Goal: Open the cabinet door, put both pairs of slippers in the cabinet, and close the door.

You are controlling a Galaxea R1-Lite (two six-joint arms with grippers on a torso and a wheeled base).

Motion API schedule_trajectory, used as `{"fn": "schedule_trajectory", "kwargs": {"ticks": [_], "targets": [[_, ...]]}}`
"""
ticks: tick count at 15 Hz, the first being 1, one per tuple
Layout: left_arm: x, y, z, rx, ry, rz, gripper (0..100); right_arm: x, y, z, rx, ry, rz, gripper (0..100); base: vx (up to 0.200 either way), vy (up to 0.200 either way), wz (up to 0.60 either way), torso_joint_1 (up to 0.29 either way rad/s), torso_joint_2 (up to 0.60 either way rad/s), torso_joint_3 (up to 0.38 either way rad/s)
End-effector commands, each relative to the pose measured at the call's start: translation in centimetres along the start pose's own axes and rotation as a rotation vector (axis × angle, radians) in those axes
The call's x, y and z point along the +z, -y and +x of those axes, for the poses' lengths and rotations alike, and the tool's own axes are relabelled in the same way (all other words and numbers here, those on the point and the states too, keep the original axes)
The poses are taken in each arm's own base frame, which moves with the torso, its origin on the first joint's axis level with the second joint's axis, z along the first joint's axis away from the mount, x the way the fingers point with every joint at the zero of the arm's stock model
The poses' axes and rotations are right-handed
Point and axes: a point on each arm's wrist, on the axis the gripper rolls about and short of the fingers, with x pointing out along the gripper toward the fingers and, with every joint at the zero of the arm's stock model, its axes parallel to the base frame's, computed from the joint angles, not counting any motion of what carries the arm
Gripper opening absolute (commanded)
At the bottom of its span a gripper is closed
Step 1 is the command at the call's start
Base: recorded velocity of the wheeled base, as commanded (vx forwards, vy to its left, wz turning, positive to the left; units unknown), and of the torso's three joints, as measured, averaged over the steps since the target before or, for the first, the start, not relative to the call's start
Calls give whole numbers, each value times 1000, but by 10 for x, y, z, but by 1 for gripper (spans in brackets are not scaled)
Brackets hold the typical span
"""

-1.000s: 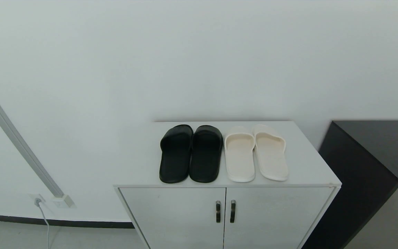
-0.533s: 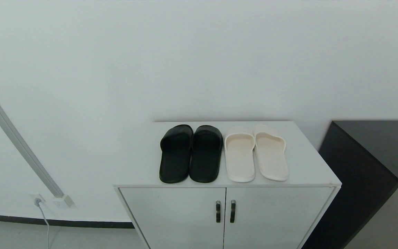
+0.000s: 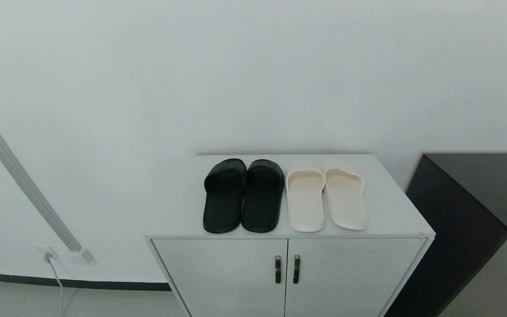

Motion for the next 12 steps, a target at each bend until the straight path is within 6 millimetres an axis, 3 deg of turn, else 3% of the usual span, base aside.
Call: {"fn": "schedule_trajectory", "kwargs": {"ticks": [1, 2, 4, 7, 8, 12], "targets": [[0, 0, 0, 1, 0, 0, 0, 51, 1, -7, 13, 81, 61, 100, 0, 0, 0, 0, 0, 0], [0, 0, 0, 2, -1, 0, 0, 70, 2, 4, 94, -47, 102, 100, 0, 0, 0, 0, 0, 0], [0, 0, 0, 0, -1, 0, 0, 83, 2, 41, 211, -206, 110, 100, 0, 0, 0, 0, 0, 0], [0, 0, 0, 2, -1, 0, 0, 104, -6, 111, 359, -269, 140, 100, 0, 0, 0, 0, 0, 0], [0, 0, 0, 0, -1, 0, 0, 110, -15, 129, 370, -285, 163, 100, 0, 0, 0, 0, 0, 0], [0, 0, 0, 0, -1, 0, 0, 132, -89, 180, 431, -333, 190, 100, 0, 0, 0, 0, 0, 0]]}}
